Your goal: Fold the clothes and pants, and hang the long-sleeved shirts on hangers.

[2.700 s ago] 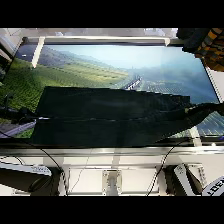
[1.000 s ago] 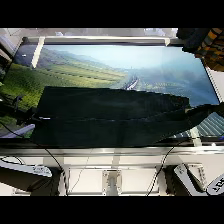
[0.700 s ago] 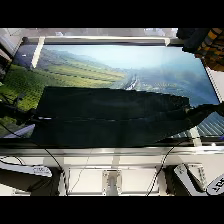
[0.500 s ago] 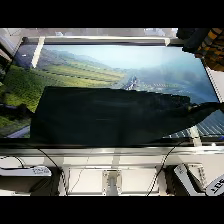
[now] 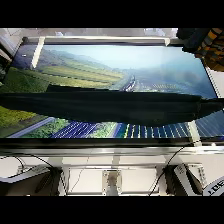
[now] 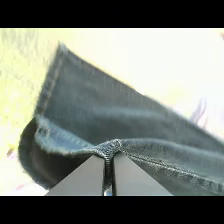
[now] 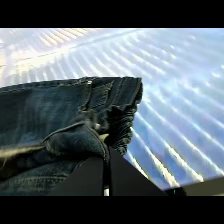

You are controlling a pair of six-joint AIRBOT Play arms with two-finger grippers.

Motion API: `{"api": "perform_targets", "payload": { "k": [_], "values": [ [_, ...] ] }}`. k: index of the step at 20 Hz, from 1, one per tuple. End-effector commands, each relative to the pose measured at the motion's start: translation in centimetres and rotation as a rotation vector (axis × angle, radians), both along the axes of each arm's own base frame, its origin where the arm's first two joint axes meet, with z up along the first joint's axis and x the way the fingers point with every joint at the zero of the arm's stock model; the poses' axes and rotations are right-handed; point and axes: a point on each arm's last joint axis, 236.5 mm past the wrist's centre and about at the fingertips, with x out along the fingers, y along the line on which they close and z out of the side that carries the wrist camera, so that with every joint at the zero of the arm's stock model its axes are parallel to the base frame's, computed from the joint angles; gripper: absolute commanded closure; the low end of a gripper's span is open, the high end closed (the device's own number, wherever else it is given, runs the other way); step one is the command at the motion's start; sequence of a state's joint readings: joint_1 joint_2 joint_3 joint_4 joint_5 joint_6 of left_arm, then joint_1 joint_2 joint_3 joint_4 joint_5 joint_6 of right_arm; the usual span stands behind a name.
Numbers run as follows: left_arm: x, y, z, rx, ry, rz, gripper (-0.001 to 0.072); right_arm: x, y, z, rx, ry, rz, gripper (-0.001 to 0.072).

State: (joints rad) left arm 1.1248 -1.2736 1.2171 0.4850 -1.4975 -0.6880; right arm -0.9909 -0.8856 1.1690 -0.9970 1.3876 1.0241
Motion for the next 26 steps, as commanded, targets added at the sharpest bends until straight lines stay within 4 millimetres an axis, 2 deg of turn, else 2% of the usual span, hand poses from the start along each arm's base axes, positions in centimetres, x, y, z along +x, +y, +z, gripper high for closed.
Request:
{"api": "perform_targets", "payload": {
  "k": [1, 5, 7, 10, 12, 14, 17, 21, 23, 25, 26],
  "values": [
    [-0.3, 1.0, 2.8, 0.009, -0.095, 0.048, 0.0688, -1.4, -1.2, -0.7, -0.014, 0.065, -0.077, 0.0681],
    [-0.5, 0.4, 4.2, 0.035, -0.116, 0.053, 0.0688, -3.8, -3.0, -1.9, -0.033, 0.166, -0.188, 0.0681],
    [-0.6, 0.7, 4.5, 0.026, -0.096, 0.102, 0.0688, -5.5, -4.4, -2.6, -0.063, 0.23, -0.255, 0.0681],
    [-0.7, 1.1, 3.0, 0.049, -0.005, 0.143, 0.0689, -6.8, -5.3, -2.9, -0.093, 0.28, -0.295, 0.0682],
    [0.2, 0.0, 0.6, 0.086, 0.091, 0.113, 0.0689, -6.6, -5.3, -3.0, -0.085, 0.279, -0.291, 0.0681],
    [2.2, -0.6, -2.0, 0.119, 0.186, 0.121, 0.0689, -6.5, -5.3, -3.5, -0.067, 0.29, -0.285, 0.0683],
    [6.6, -1.0, -4.9, 0.13, 0.264, 0.193, 0.0689, -6.4, -5.5, -5.3, -0.017, 0.338, -0.272, 0.0683],
    [12.9, -4.7, -8.1, 0.099, 0.331, 0.091, 0.0689, -5.8, -6.2, -8.5, 0.061, 0.405, -0.257, 0.0683],
    [15.6, -5.9, -10.2, 0.075, 0.383, 0.082, 0.0689, -5.5, -6.7, -10.3, 0.1, 0.438, -0.251, 0.0683],
    [16.9, -5.6, -12.0, 0.081, 0.452, 0.11, 0.0689, -5.0, -7.4, -11.5, 0.112, 0.447, -0.254, 0.0682],
    [17.1, -5.5, -12.1, 0.106, 0.46, 0.105, 0.069, -4.8, -8.0, -11.6, 0.1, 0.436, -0.26, 0.0682]
  ]
}}
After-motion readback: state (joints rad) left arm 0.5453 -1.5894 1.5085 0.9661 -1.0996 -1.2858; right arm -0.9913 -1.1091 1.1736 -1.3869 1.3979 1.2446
